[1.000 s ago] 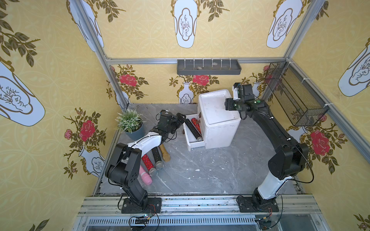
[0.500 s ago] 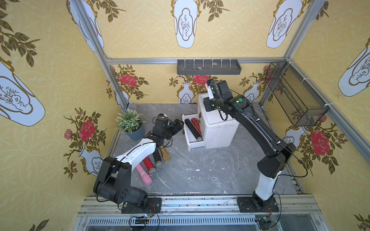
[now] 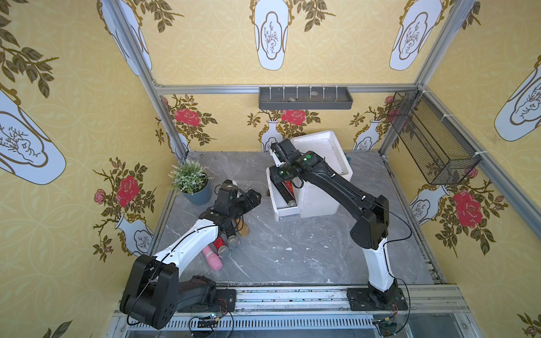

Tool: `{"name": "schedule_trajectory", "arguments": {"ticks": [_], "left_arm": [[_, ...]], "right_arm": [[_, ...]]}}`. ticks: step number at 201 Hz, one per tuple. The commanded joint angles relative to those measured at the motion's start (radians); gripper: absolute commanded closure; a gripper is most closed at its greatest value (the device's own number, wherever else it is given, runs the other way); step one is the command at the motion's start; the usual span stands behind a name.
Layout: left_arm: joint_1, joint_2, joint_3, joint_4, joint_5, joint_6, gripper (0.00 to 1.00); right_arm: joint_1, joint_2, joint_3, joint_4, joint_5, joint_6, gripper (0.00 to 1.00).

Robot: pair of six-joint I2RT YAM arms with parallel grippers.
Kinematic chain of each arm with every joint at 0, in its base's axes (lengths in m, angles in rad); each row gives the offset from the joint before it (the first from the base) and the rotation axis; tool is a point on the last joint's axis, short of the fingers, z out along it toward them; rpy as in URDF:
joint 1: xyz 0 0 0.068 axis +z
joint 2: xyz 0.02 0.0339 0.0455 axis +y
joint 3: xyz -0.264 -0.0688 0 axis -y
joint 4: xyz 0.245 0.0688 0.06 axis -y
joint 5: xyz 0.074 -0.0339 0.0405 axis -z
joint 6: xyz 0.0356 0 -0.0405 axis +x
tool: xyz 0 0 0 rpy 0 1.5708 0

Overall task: Take the microphone out of the drawer
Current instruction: Pick up the microphone from the drawer.

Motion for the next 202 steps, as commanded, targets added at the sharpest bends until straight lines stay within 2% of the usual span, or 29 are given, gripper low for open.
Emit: {"name": "schedule_trajectory", "arguments": {"ticks": [1, 74, 202], "left_arm": [[0.005, 0.016, -0.022, 0.054, 0.025, -0.002, 0.00], [0.018, 0.158, -0.005, 0.199, 0.126, -0.074, 0.00], [0.018, 0.247, 0.019, 0.294, 0.203, -0.122, 0.00]], "right_arm": [[-0.014, 0.035, -0.002, 0.007, -0.028, 0.031, 0.63], [-0.083, 0.172, -0.001, 0.005, -0.035, 0.026, 0.58], [-0.081, 0.309, 0.006, -0.001, 0.154, -0.056, 0.52]]}}
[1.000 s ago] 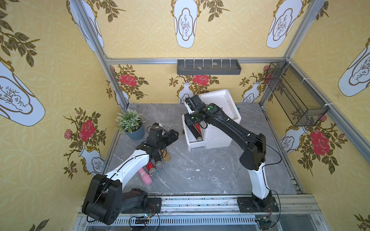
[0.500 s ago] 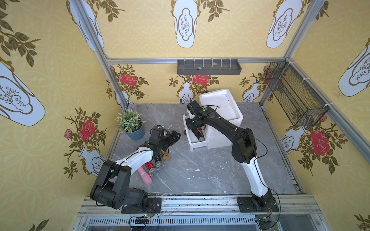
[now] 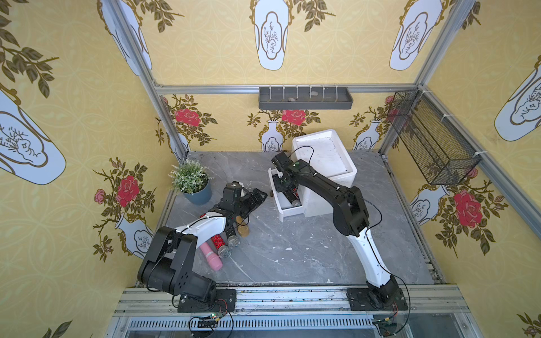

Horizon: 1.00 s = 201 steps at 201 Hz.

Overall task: Take the microphone out of the drawer
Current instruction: Pick up the microphone from the drawer.

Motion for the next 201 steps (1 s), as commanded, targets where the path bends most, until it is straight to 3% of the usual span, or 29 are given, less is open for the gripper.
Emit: {"name": "schedule_trajectory", "arguments": {"ticks": [1, 91, 157, 201], "left_arm": [[0.000, 0.014, 0.006, 0.050, 0.028, -0.014, 0.00], [0.000, 0.030, 0.015, 0.070, 0.047, -0.025, 0.00], [0.001, 0.035, 0.012, 0.076, 0.048, -0.028, 0.00], [-0.001, 0.039, 0.011, 0.082, 0.053, -0.034, 0.00]], "right_arm": [[0.002, 0.036, -0.009, -0.029, 0.102, -0.052, 0.52], [0.015, 0.082, -0.010, -0.019, 0.157, -0.141, 0.48], [0.014, 0.058, -0.035, 0.013, 0.131, -0.114, 0.68], [0.010, 0.011, -0.011, 0.010, 0.129, -0.052, 0.72]]}}
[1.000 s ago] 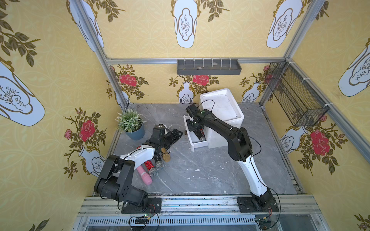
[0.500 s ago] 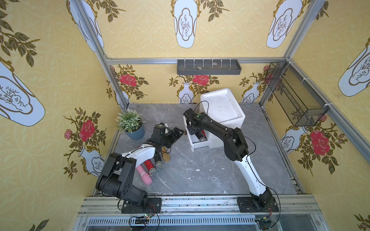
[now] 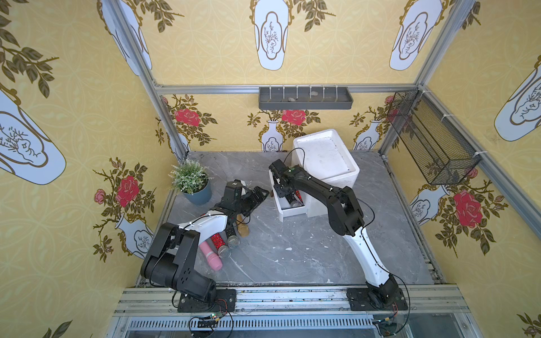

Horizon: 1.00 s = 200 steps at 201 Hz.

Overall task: Take the microphone out of the drawer
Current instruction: Pick up the microphone from the drawer.

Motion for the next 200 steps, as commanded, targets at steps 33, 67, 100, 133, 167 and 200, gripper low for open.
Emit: {"name": "schedule_trajectory", "arguments": {"ticks": [33, 67, 100, 133, 167, 200], "left_arm": [[0.000, 0.014, -0.003, 0.037, 0.023, -0.010, 0.00], [0.000, 0.013, -0.006, 0.040, 0.024, -0.011, 0.00], [0.000, 0.010, -0.016, 0.045, 0.027, -0.013, 0.00], [-0.001, -0.005, -0.027, 0.045, 0.029, -0.011, 0.00], [0.006, -0.054, -0.015, -0.031, 0.016, 0.035, 0.00], [0.021, -0.162, 0.038, -0.234, -0.046, 0.124, 0.00]], "right_arm": [[-0.009, -0.060, 0.033, -0.013, 0.005, 0.109, 0.73], [-0.009, -0.082, 0.042, -0.007, 0.014, 0.114, 0.73], [-0.009, -0.108, 0.044, 0.014, 0.007, 0.106, 0.74], [-0.009, -0.147, 0.045, 0.035, -0.015, 0.100, 0.74], [-0.004, -0.189, 0.048, 0.050, -0.052, 0.095, 0.75], [0.012, -0.228, 0.046, 0.066, -0.138, 0.127, 0.75]]}}
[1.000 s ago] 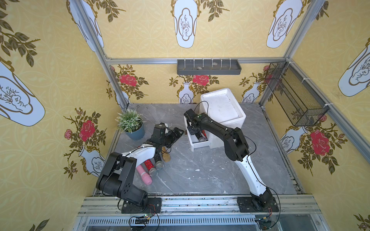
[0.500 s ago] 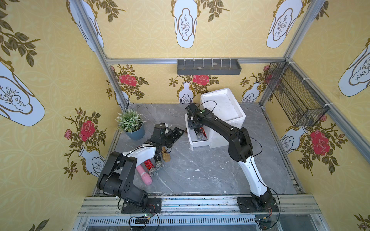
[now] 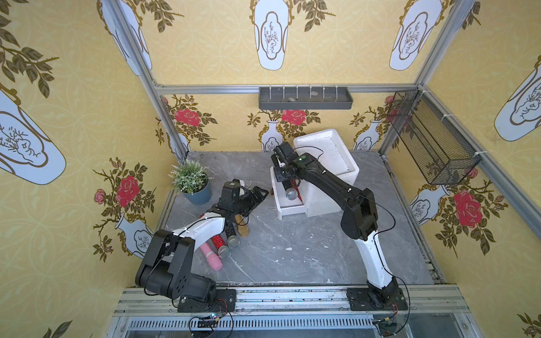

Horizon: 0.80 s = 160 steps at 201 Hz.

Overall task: Take the microphone out of the drawer
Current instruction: Pick up the microphone from the drawer, then place the microphone at the center of the board.

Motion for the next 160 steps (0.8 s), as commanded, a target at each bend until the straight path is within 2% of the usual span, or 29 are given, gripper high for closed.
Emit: {"name": "schedule_trajectory", "arguments": {"ticks": [1, 21, 58, 88, 130, 160], "left_arm": [[0.013, -0.065, 0.030, -0.156, -0.056, 0.092, 0.00], [0.049, -0.140, 0.052, -0.280, -0.096, 0.124, 0.00], [0.161, -0.283, 0.014, -0.383, -0.077, 0.139, 0.00], [0.195, -0.390, 0.008, -0.481, -0.133, 0.177, 0.00], [0.226, -0.432, 0.008, -0.560, -0.156, 0.195, 0.00], [0.233, -0.442, -0.014, -0.564, -0.165, 0.194, 0.00]], "right_arm": [[0.013, -0.028, 0.009, 0.040, -0.066, 0.030, 0.75], [0.035, -0.035, 0.008, 0.049, -0.094, 0.065, 0.75], [0.098, -0.024, -0.016, 0.094, -0.151, 0.132, 0.76], [0.160, 0.009, -0.033, 0.138, -0.168, 0.178, 0.76], [0.230, 0.079, -0.058, 0.204, -0.164, 0.224, 0.76], [0.254, 0.130, -0.103, 0.279, -0.135, 0.198, 0.76]]}}
